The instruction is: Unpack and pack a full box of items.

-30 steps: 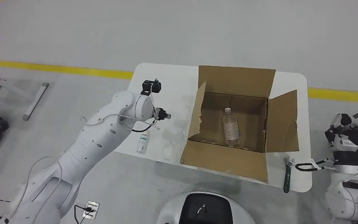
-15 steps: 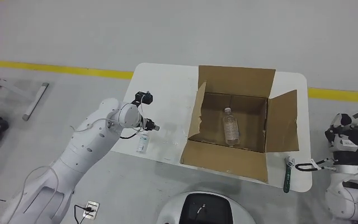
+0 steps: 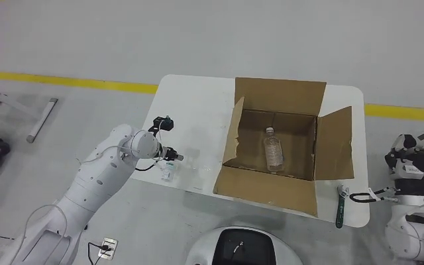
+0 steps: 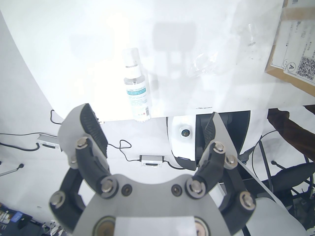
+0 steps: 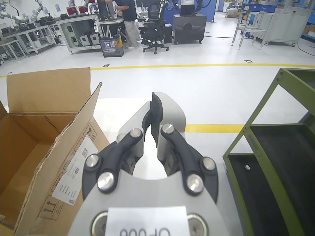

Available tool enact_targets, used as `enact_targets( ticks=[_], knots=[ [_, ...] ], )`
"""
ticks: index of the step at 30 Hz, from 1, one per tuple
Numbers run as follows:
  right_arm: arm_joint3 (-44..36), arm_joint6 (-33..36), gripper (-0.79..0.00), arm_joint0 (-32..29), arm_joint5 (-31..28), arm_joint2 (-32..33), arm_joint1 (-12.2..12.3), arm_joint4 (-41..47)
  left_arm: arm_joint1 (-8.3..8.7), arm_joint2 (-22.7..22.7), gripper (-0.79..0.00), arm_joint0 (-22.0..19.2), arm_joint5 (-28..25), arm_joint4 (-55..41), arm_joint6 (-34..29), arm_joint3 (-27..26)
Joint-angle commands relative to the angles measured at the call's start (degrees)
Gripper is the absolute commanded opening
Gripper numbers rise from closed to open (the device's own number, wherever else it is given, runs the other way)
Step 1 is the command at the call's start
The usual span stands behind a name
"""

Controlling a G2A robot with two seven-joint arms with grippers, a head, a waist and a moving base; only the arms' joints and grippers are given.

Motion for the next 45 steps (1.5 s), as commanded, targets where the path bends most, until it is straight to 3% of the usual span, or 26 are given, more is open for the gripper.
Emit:
enact_targets(
  ticks=[1,12,17,26,33,34,35,37,40,44,45],
  knots=[
    [0.0,0.0,-0.785,0.0,0.0,0.0,0.0,0.0,0.0,0.0,0.0,0.0,0.0,-0.01,0.0,0.0],
    [0.0,0.0,-0.785,0.0,0.0,0.0,0.0,0.0,-0.07,0.78,0.0,2.54,-0.12,2.52,2.19,0.97],
    [0.0,0.0,-0.785,0.0,0.0,0.0,0.0,0.0,-0.39,1.3,0.0,3.88,-1.02,1.28,3.25,3.96],
    [0.0,0.0,-0.785,0.0,0.0,0.0,0.0,0.0,-1.31,2.15,0.0,5.89,-4.48,-1.88,10.86,7.79],
    [0.0,0.0,-0.785,0.0,0.0,0.0,0.0,0.0,-2.25,3.24,-0.003,4.49,-5.58,-3.73,13.34,12.4],
    [0.0,0.0,-0.785,0.0,0.0,0.0,0.0,0.0,-2.4,3.52,-0.179,4.14,-5.8,-3.7,13.5,12.99],
    [0.0,0.0,-0.785,0.0,0.0,0.0,0.0,0.0,-2.54,3.79,-0.231,3.79,-5.8,-3.54,13.76,13.64],
    [0.0,0.0,-0.785,0.0,0.0,0.0,0.0,0.0,-2.87,4.47,-0.145,3.15,-5.57,-3.14,14.19,14.71],
    [0.0,0.0,-0.785,0.0,0.0,0.0,0.0,0.0,-3.31,5.18,-0.108,2.19,-6.37,-3.85,14.0,16.23],
    [0.0,0.0,-0.785,0.0,0.0,0.0,0.0,0.0,-3.82,6.07,-0.139,0.92,-6.56,-2.99,14.46,18.05],
    [0.0,0.0,-0.785,0.0,0.0,0.0,0.0,0.0,-3.89,6.18,-0.188,0.78,-6.56,-2.93,14.49,18.2]
  ],
)
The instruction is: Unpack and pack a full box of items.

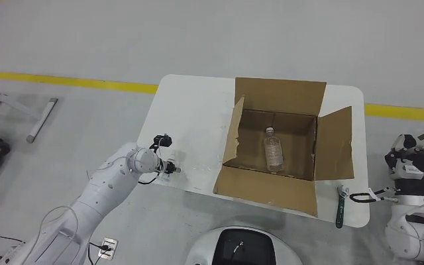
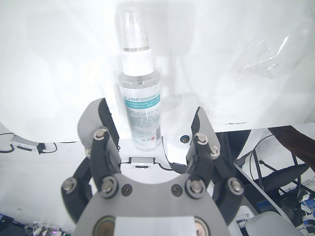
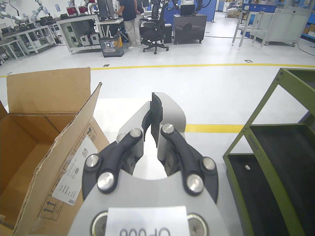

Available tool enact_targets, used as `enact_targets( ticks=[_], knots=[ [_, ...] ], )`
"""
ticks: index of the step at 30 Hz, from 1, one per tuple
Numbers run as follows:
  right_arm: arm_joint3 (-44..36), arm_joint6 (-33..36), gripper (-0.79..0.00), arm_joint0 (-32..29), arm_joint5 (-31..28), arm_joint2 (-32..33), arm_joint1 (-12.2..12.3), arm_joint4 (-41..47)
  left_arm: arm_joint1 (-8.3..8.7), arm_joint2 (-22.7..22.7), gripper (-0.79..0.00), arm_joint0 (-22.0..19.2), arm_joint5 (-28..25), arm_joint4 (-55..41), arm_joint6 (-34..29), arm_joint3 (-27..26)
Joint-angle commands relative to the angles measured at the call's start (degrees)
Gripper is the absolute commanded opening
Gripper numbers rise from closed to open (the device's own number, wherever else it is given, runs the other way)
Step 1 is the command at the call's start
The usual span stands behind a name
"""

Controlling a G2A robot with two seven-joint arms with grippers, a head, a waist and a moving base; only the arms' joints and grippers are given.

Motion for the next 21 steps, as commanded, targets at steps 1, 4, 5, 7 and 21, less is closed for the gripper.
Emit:
enact_targets(
  ticks=[1,4,5,7,21],
  knots=[
    [0.0,0.0,-0.785,0.0,0.0,0.0,0.0,0.0,-0.18,0.29,-0.243,-0.33,0.08,0.24,0.03,0.45],
    [0.0,0.0,-0.785,0.0,0.0,0.0,0.0,0.0,-0.4,0.59,-0.249,-0.75,-0.11,0.62,-0.08,0.89],
    [0.0,0.0,-0.785,0.0,0.0,0.0,0.0,0.0,-0.46,0.66,-0.249,-0.83,-0.22,0.74,-0.1,0.98],
    [0.0,0.0,-0.785,0.0,0.0,0.0,0.0,0.0,-0.58,0.73,-0.366,-0.93,-0.33,0.84,-0.1,1.17],
    [0.0,0.0,-0.785,0.0,0.0,0.0,0.0,0.0,-0.64,-0.23,-0.785,-1.07,0.51,4.85,-0.93,-1.86]
  ],
)
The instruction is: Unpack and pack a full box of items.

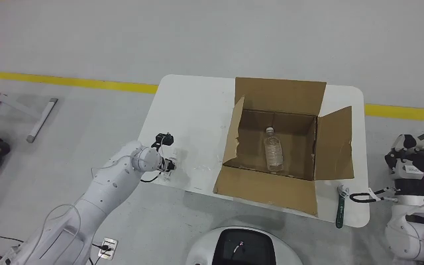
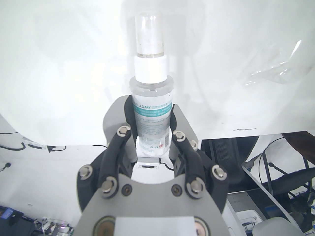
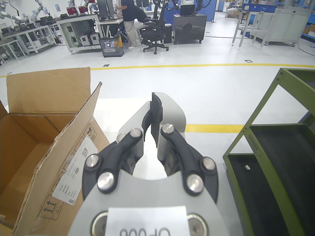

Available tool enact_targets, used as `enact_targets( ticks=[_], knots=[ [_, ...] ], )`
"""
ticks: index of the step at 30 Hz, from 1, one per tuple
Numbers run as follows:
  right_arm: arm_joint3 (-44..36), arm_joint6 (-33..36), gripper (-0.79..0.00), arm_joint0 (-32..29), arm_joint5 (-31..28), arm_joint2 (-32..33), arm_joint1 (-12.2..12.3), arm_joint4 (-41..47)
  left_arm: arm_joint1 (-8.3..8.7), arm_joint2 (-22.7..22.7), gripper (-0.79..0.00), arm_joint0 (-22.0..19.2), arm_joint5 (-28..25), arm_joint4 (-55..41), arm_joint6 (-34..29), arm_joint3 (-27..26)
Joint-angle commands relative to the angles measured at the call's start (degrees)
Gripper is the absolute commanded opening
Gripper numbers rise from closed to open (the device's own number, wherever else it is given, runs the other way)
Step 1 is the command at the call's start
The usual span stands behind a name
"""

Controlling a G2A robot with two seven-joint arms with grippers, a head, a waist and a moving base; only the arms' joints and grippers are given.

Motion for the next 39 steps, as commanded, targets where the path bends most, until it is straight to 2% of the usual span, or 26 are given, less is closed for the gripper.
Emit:
enact_targets(
  ticks=[1,5,8,12,17,20,23,39],
  knots=[
    [0.0,0.0,-0.785,0.0,0.0,0.0,0.0,0.0,0.4,-1.13,-0.785,0.44,0.78,1.56,-0.73,-2.57],
    [0.0,0.0,-0.785,0.0,0.0,0.0,0.0,0.0,1.87,-7.19,-0.785,2.66,1.57,1.13,-3.9,-11.9],
    [0.0,0.0,-0.785,0.0,0.0,0.0,0.0,0.0,3.12,-12.46,-0.785,5.84,5.02,6.14,-3.68,-21.61],
    [0.0,0.0,-0.785,0.0,0.0,0.0,0.0,0.0,4.12,-20.53,-0.785,9.4,5.9,2.77,-6.67,-32.94],
    [0.0,0.0,-0.785,0.0,0.0,0.0,0.0,0.0,4.73,-28.92,-0.785,12.26,4.42,-4.16,-10.58,-43.03],
    [0.0,0.0,-0.785,0.0,0.0,0.0,0.0,0.0,4.84,-32.09,-0.785,13.62,3.34,-7.61,-11.13,-44.8],
    [0.0,0.0,-0.785,0.0,0.0,0.0,0.0,0.0,4.87,-33.16,-0.785,13.81,3.18,-9.69,-11.76,-45.32],
    [0.0,0.0,-0.785,0.0,0.0,0.0,0.0,0.0,4.87,-33.27,-0.785,13.77,3.18,-10.02,-11.83,-45.37]
  ],
)
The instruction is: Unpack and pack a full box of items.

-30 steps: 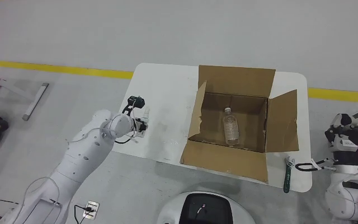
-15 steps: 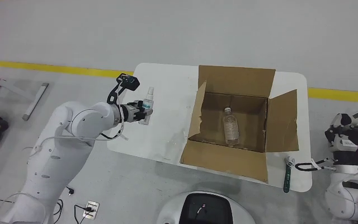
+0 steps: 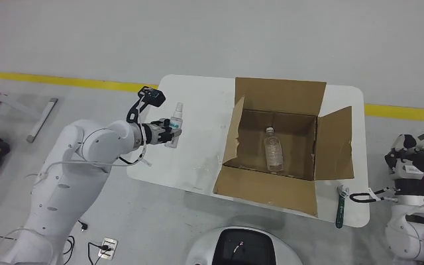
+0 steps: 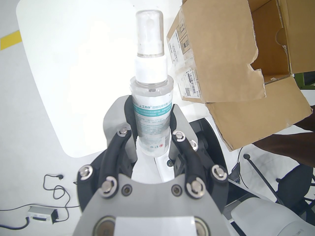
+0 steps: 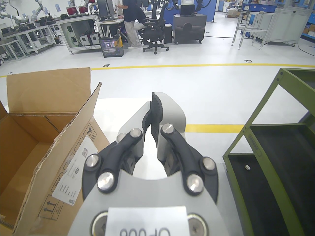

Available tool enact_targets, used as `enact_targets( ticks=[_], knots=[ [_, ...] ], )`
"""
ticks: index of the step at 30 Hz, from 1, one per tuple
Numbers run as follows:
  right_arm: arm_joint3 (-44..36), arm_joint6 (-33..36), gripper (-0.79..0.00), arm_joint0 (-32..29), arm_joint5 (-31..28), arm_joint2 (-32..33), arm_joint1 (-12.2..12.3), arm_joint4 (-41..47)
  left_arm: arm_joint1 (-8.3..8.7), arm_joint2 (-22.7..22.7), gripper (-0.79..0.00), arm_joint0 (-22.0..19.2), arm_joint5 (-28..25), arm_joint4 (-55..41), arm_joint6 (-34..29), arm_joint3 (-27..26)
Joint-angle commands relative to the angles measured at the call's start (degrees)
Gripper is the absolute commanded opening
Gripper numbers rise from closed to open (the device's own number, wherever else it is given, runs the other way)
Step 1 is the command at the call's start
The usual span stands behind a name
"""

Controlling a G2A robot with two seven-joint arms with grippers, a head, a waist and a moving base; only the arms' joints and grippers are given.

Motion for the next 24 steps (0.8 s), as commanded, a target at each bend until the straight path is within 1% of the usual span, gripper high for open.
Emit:
enact_targets(
  ticks=[1,6,8,11,15,19,24],
  knots=[
    [0.0,0.0,-0.785,0.0,0.0,0.0,0.0,0.0,-0.03,0.03,-0.785,0.06,-0.06,-0.19,0.42,-0.06],
    [0.0,0.0,-0.785,0.0,0.0,0.0,0.0,0.0,-0.23,0.65,-0.785,-0.5,-1.5,-1.92,4.26,-3.22],
    [0.0,0.0,-0.785,0.0,0.0,0.0,0.0,0.0,-0.35,1.57,-0.785,-1.81,-1.79,-3.68,5.35,-4.37],
    [0.0,0.0,-0.785,0.0,0.0,0.0,0.0,0.0,-0.56,3.68,-0.785,-4.81,-2.84,-6.98,6.45,-5.77],
    [0.0,0.0,-0.785,0.0,0.0,0.0,0.0,0.0,-0.93,8.46,-0.785,-9.72,-4.67,-11.36,6.78,-6.62],
    [0.0,0.0,-0.785,0.0,0.0,0.0,0.0,0.0,-1.62,14.69,-0.785,-14.86,-5.48,-14.99,7.49,-5.21],
    [0.0,0.0,-0.785,0.0,0.0,0.0,0.0,0.0,-2.64,21.29,-0.785,-20.16,-4.3,-20.54,7.06,-3.7]
  ],
)
